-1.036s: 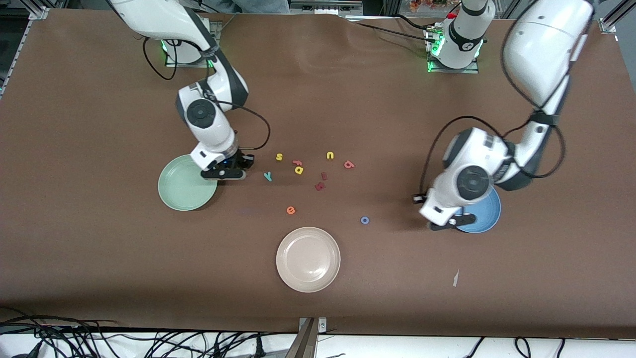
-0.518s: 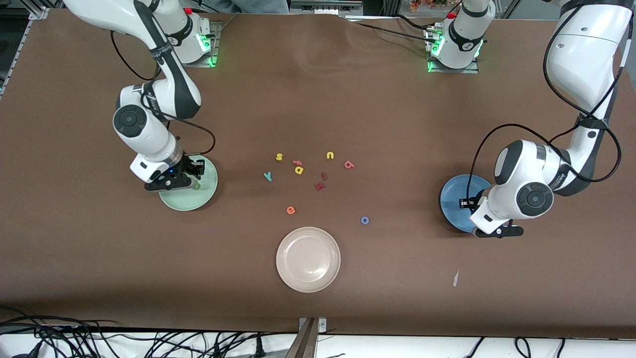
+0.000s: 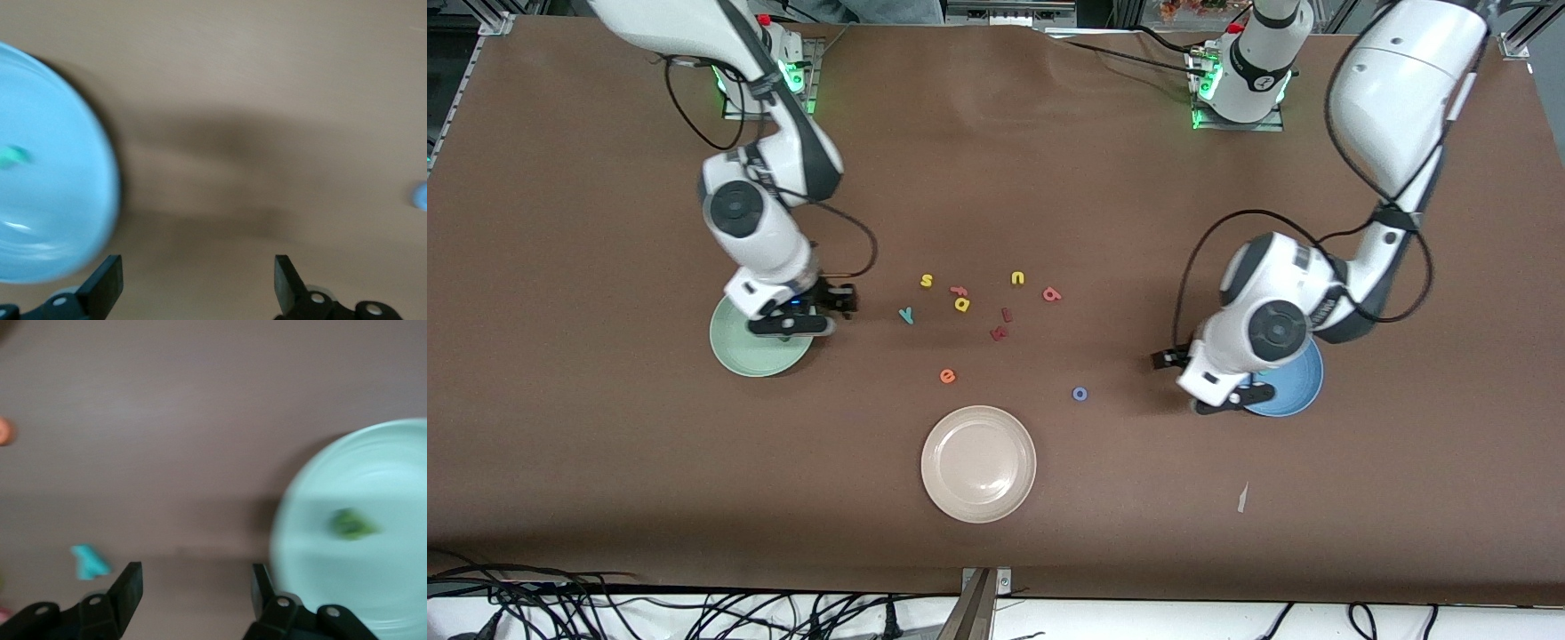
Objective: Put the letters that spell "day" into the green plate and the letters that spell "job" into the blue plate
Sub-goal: 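Grasp the cyan y with the right gripper while the left gripper grasps b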
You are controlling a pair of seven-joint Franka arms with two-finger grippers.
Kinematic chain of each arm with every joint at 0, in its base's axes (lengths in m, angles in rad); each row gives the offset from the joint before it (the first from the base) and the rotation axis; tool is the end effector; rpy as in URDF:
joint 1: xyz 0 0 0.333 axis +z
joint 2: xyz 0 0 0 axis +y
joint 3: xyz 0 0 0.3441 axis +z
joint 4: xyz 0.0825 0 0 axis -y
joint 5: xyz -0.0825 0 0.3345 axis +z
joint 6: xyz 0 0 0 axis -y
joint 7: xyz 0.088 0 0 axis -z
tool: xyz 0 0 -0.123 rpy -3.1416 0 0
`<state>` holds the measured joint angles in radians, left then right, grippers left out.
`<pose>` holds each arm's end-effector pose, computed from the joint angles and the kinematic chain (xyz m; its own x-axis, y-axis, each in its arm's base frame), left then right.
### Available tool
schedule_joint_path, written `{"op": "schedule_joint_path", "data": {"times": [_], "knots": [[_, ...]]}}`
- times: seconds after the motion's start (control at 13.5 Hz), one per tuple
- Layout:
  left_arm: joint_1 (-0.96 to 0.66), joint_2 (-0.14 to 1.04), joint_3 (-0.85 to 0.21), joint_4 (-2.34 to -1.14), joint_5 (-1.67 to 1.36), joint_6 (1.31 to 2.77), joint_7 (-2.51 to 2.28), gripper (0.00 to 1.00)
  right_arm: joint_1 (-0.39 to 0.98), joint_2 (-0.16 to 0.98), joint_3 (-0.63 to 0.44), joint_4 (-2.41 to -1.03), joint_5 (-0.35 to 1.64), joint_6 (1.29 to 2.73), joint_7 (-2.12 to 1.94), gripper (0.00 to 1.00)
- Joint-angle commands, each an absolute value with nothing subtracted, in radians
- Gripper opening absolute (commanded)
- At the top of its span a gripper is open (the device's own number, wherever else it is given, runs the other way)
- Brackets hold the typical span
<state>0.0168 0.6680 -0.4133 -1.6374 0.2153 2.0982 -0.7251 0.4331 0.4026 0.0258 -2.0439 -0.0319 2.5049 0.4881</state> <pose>0.6141 -0.2006 0.2773 0.9513 0.2629 -0.1610 0.2614 -0.9647 -0.0308 0.5234 0.2576 0.2956 0.9984 -0.0070 0.0565 -0.0059 -0.9998 -0.0183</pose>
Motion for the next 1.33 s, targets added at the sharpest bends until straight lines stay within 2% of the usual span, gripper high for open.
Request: {"op": "schedule_joint_path", "data": {"times": [0.0,0.44,0.67,0.96,1.11,1.26], "knots": [[0.000,0.647,-0.477,-1.719,0.204,2.196,-0.901,1.00,0.501,0.508,0.017,-1.945,-0.043,2.500,0.642,0.74],[-0.145,0.650,-0.502,-1.824,0.224,2.350,-1.391,1.00,0.534,0.577,0.012,-1.884,-0.041,2.508,0.800,0.74],[-0.187,0.670,-0.505,-1.819,0.310,2.356,-1.651,1.00,0.569,0.609,-0.003,-1.868,-0.043,2.548,0.899,0.74],[-0.219,0.696,-0.500,-1.819,0.313,2.420,-1.746,0.99,0.617,0.638,-0.038,-1.861,-0.048,2.563,0.962,0.74],[-0.232,0.710,-0.499,-1.824,0.314,2.433,-1.752,0.97,0.618,0.646,-0.040,-1.867,-0.048,2.565,0.969,0.74],[-0.236,0.715,-0.495,-1.825,0.314,2.434,-1.753,0.90,0.626,0.653,-0.043,-1.871,-0.049,2.575,0.985,0.70]]}}
